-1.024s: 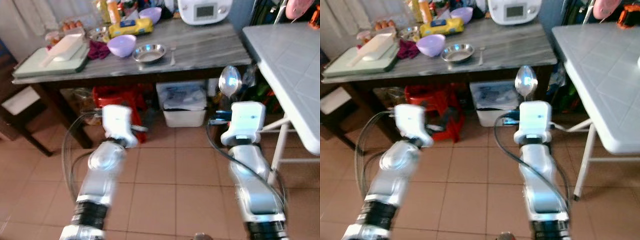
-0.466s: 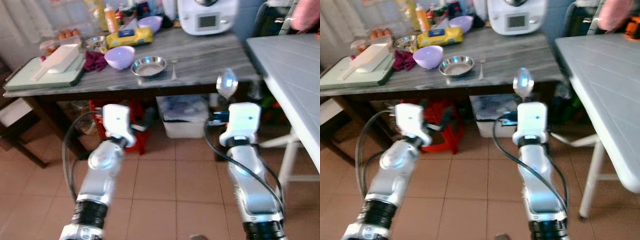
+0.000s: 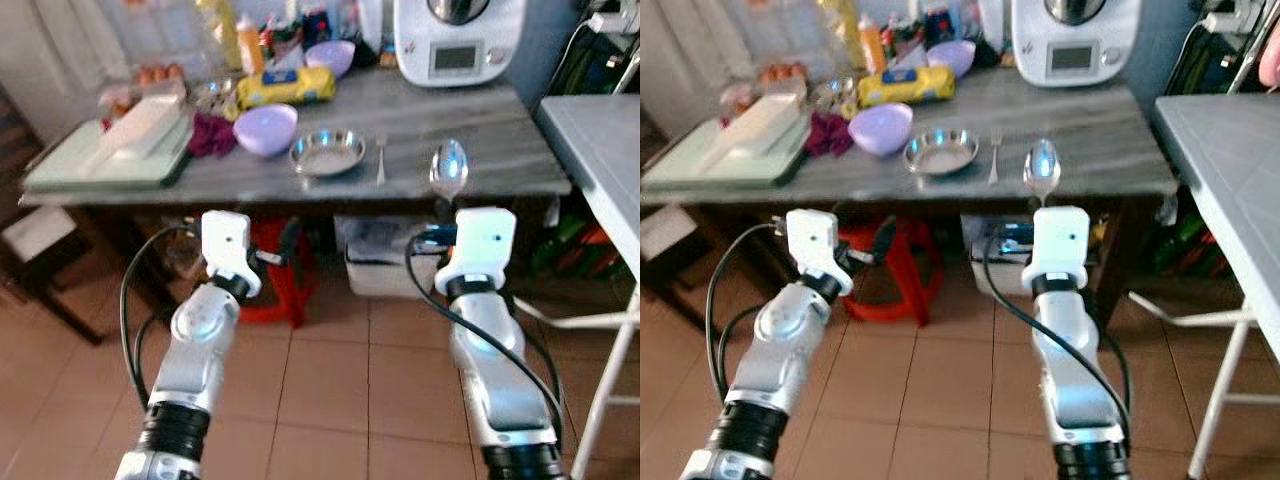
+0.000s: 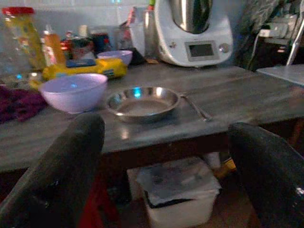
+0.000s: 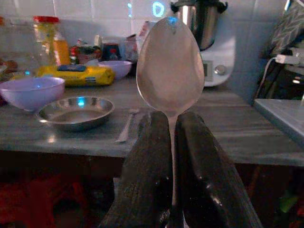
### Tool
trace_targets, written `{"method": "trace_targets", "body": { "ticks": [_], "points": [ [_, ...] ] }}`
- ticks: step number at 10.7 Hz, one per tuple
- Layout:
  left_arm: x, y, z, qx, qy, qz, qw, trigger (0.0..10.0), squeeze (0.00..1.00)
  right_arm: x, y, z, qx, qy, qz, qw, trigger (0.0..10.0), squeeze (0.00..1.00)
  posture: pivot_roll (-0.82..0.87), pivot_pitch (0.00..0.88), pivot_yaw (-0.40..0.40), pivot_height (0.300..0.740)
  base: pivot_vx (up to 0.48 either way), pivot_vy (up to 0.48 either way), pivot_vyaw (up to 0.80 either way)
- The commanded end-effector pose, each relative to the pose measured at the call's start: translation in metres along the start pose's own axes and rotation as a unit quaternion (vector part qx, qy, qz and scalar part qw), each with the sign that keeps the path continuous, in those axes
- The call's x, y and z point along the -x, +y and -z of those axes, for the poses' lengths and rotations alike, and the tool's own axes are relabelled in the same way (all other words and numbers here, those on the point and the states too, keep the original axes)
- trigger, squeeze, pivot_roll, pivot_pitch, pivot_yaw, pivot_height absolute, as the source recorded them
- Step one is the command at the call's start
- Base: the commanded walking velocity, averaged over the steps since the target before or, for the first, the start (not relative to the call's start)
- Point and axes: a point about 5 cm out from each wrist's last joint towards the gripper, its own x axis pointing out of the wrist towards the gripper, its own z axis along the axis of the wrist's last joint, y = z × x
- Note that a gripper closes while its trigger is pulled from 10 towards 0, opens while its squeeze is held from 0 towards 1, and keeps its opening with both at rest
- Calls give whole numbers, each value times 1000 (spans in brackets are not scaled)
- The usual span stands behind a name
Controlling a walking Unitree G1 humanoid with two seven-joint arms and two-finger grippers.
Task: Setting the table
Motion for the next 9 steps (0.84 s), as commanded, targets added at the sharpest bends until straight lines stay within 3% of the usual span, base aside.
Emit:
{"method": "trace_targets", "body": {
  "ticks": [1,2,5,8,9],
  "points": [
    [-1,-2,-3,0,-5,9,1000,10000,0,0,-3,-5,-2,-12,4,1000,10000,0,-205,73,117,740,398,0,0],
    [-1,-3,-2,0,-4,10,1000,10000,0,0,-3,-5,-4,-11,5,1000,10000,0,-205,73,117,740,401,0,0],
    [-1,-5,-1,3,-3,13,1000,10000,0,-1,-3,-5,-5,-12,3,1000,10000,0,-205,72,114,740,401,0,-587],
    [0,-6,0,4,-1,13,1000,10000,0,0,-2,-4,-13,-5,4,1000,10000,0,-204,72,114,740,400,0,0],
    [1,-6,0,4,-1,13,1000,10000,0,0,-1,-4,-7,-10,1,1000,10000,0,-203,75,111,740,398,0,-800]
  ]
}}
